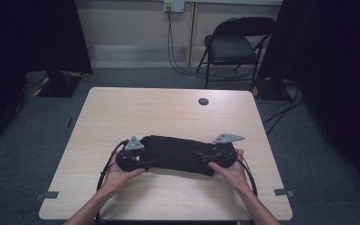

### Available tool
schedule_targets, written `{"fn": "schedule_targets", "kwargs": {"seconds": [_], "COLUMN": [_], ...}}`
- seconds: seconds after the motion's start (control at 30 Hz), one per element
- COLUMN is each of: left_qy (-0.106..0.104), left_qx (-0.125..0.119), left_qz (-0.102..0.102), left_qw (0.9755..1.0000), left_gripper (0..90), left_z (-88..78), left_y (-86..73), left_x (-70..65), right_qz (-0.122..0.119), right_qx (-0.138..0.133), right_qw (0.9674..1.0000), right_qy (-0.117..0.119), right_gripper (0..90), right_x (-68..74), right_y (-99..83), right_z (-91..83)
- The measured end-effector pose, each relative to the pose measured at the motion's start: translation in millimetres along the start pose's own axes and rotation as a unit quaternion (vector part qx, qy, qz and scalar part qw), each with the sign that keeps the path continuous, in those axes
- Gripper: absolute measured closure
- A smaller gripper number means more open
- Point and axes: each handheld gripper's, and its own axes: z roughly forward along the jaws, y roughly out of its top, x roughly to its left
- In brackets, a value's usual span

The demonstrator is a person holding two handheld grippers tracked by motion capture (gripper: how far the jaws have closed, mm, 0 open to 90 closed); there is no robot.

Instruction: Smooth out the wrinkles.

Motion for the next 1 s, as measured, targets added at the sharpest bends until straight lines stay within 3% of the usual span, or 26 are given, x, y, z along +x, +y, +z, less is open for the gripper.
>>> {"fn": "schedule_targets", "kwargs": {"seconds": [0.1,0.2,0.27,0.4,0.43,0.47,0.53,0.63,0.67,0.7,0.8,0.83,0.93,1.0], "left_qy": [0.007,0.03,0.043,0.072,0.072,0.086,0.101,0.128,0.122,0.127,0.154,0.156,0.157,0.166], "left_qx": [-0.017,-0.016,-0.004,0.012,0.012,0.012,0.02,0.027,0.026,0.03,0.044,0.051,0.065,0.056], "left_qz": [-0.002,-0.004,-0.012,-0.056,-0.056,-0.068,-0.078,-0.094,-0.098,-0.102,-0.124,-0.125,-0.111,-0.11], "left_qw": [0.9998,0.9994,0.999,0.9957,0.9957,0.9939,0.9916,0.987,0.9873,0.9862,0.9793,0.9785,0.9792,0.9784], "left_gripper": [33.2,31.9,31.6,31.1,30.9,30.8,30.3,30.8,34.6,37.3,32.2,31.1,27.3,24.4], "left_z": [-18.7,-35.9,-45.2,-68.3,-68.3,-76.4,-82.5,-87.8,-87.9,-86.7,-82.2,-79.3,-72.9,-70.2], "left_y": [2.2,-5.1,-15.2,-43.9,-43.9,-51.5,-58.0,-72.6,-76.5,-79.3,-85.0,-87.1,-91.0,-92.5], "left_x": [1.9,9.3,18.4,44.7,44.7,52.9,61.6,75.2,79.4,83.7,91.3,91.4,89.7,88.0], "right_qz": [0.01,0.009,0.017,0.046,0.046,0.07,0.067,0.094,0.099,0.102,0.103,0.107,0.111,0.104], "right_qx": [-0.023,-0.046,-0.036,-0.014,-0.014,0.005,0.017,0.022,0.025,0.034,0.064,0.07,0.087,0.092], "right_qw": [0.9996,0.9978,0.9974,0.995,0.995,0.9925,0.9896,0.9866,0.9854,0.9844,0.9786,0.9776,0.9755,0.9748], "right_qy": [-0.014,-0.046,-0.06,-0.088,-0.088,-0.1,-0.126,-0.132,-0.137,-0.139,-0.166,-0.167,-0.168,-0.174], "right_gripper": [30.4,29.5,26.4,24.8,24.8,22.1,22.3,22.2,22.4,22.6,21.5,21.1,18.6,17.7], "right_x": [-1.7,-4.9,-10.8,-30.3,-30.3,-45.0,-53.9,-67.9,-72.1,-76.2,-87.0,-89.7,-89.3,-87.4], "right_y": [5.4,2.3,-3.9,-26.6,-26.6,-41.0,-49.5,-57.5,-60.2,-62.8,-71.6,-73.7,-81.2,-84.4], "right_z": [-24.0,-50.0,-62.4,-76.9,-76.9,-80.5,-82.7,-85.5,-85.6,-84.9,-78.5,-76.7,-71.3,-69.1]}}
